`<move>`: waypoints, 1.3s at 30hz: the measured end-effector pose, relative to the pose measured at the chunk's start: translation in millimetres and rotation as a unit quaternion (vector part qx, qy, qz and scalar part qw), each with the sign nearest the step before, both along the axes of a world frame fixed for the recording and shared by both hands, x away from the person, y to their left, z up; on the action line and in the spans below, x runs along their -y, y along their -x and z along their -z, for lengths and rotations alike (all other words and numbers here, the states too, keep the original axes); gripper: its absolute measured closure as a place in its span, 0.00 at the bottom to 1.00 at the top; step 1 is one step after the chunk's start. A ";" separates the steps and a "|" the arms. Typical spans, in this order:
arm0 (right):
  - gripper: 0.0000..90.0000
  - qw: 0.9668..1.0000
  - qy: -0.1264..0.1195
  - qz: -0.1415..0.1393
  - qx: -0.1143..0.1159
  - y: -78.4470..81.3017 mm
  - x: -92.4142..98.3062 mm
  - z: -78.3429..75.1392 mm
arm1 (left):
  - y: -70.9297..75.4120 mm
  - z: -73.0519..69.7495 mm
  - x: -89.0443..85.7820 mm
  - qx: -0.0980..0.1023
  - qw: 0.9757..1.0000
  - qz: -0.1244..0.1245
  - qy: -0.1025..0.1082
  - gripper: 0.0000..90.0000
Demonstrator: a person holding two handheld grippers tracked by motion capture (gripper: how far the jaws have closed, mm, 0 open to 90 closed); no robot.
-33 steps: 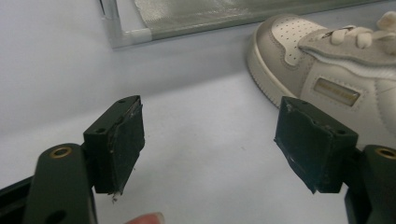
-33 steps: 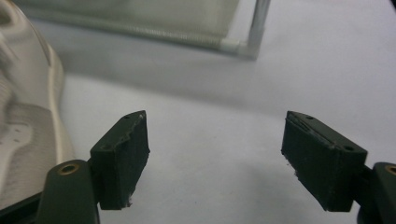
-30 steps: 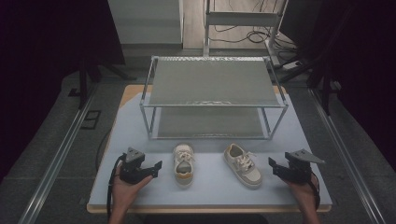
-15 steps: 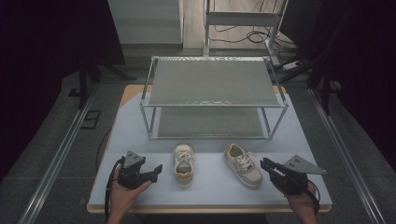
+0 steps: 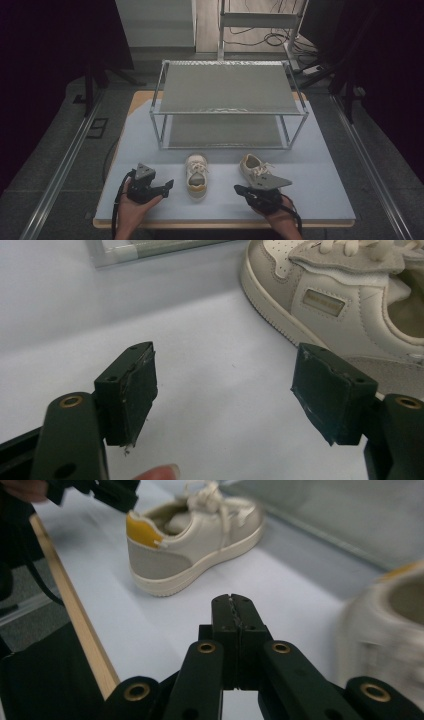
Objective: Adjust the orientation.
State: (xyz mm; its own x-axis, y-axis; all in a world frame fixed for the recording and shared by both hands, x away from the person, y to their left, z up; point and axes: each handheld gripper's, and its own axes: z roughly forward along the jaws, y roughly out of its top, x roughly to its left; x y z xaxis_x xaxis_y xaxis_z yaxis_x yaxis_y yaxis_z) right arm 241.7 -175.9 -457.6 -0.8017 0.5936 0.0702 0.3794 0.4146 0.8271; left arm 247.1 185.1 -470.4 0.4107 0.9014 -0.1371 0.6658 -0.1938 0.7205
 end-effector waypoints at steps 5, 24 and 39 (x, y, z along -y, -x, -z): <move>0.99 1.000 0.011 -0.013 -0.017 -6.1 -27.9 12.7 | 0.8 -1.3 -3.2 0.001 1.000 -0.004 0.002 0.28; 0.99 0.997 0.035 -0.050 -0.040 -16.2 -79.8 41.4 | 0.2 -1.9 -9.4 -0.008 1.000 -0.021 0.009 0.25; 0.98 0.995 0.032 -0.093 -0.033 -17.8 -118.2 40.4 | 1.4 -2.8 -15.8 -0.007 1.000 -0.025 0.013 0.25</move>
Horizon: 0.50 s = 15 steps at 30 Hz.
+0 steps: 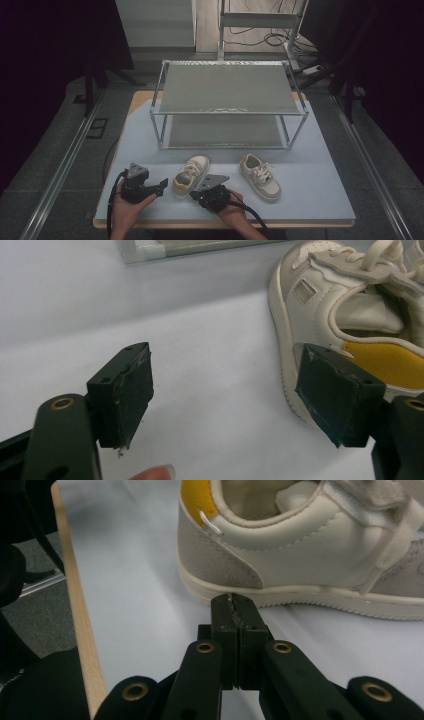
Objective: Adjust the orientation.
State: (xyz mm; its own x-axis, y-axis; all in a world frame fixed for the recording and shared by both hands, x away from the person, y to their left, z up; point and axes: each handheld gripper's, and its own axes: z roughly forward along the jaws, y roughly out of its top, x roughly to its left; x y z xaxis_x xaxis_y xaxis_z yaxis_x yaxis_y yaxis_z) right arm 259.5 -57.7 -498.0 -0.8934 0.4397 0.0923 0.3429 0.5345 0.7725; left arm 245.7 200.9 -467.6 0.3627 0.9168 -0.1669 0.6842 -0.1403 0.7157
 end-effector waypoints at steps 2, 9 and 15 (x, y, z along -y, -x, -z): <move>0.98 1.000 0.001 0.002 0.006 1.9 3.5 -2.3 | 0.2 -0.1 -0.8 0.001 1.000 -0.001 0.001 0.25; 0.97 0.999 -0.017 0.041 0.022 14.4 47.2 -18.0 | 2.1 -2.1 -3.5 0.002 1.000 -0.004 0.003 0.25; 0.97 0.992 -0.023 0.116 0.036 31.1 115.2 -28.5 | 4.4 -4.8 -4.9 0.008 1.000 -0.005 0.007 0.25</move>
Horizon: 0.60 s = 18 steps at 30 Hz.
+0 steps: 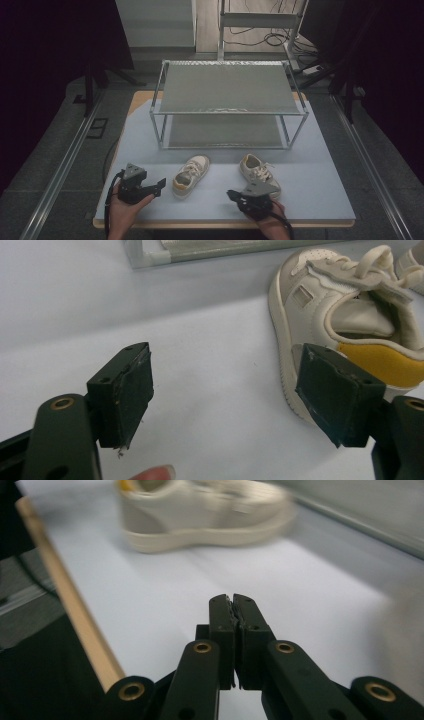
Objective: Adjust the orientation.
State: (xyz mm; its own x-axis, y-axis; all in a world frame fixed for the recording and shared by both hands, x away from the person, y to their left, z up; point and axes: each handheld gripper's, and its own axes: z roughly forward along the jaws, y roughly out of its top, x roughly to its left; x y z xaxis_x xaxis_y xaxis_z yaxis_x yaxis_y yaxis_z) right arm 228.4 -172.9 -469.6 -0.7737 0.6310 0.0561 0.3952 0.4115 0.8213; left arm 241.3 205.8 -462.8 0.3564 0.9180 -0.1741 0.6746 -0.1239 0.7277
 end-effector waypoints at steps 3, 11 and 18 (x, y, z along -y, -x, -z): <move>0.97 0.999 -0.008 0.041 -0.001 3.6 35.2 1.6 | -0.2 0.2 -0.1 -0.002 1.000 0.000 -0.001 0.25; 0.97 0.996 -0.019 0.091 -0.013 3.5 77.1 7.8 | -0.5 1.4 2.1 -0.004 1.000 0.004 -0.003 0.25; 0.98 0.995 -0.025 0.092 -0.020 0.4 84.0 9.7 | -1.3 3.2 2.8 -0.006 1.000 0.004 -0.005 0.25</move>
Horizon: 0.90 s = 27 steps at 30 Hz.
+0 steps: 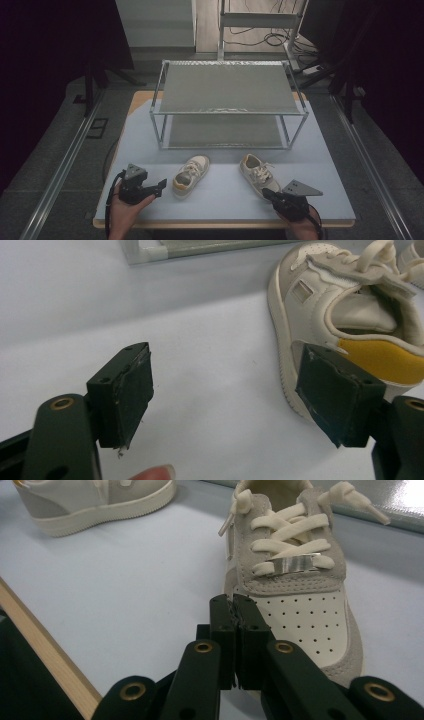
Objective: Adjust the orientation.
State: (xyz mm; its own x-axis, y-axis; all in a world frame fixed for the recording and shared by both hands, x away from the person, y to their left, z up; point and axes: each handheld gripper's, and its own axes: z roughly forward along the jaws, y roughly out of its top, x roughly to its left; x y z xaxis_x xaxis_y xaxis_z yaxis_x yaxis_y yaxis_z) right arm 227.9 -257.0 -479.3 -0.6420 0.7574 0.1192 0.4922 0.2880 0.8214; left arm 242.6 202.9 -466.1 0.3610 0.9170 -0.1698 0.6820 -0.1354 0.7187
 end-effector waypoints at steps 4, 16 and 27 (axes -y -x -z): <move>0.97 1.000 -0.006 -0.010 -0.009 0.1 -2.9 1.6 | -1.2 2.4 2.2 -0.004 1.000 0.002 -0.004 0.25; 0.99 1.000 0.004 -0.004 -0.026 -5.0 4.5 6.9 | 0.1 0.9 -0.1 0.003 1.000 -0.003 -0.002 0.25; 0.99 0.999 -0.003 0.047 -0.027 -21.8 37.8 7.9 | -0.2 1.4 1.3 0.004 1.000 0.000 -0.001 0.25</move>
State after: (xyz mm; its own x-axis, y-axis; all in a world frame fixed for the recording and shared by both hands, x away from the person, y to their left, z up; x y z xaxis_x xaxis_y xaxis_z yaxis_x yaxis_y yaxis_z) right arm 249.7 -294.8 -487.2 -0.5601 0.8135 0.1563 0.5603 0.2331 0.7948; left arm 242.8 201.7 -467.5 0.3621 0.9174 -0.1648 0.6765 -0.1370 0.7236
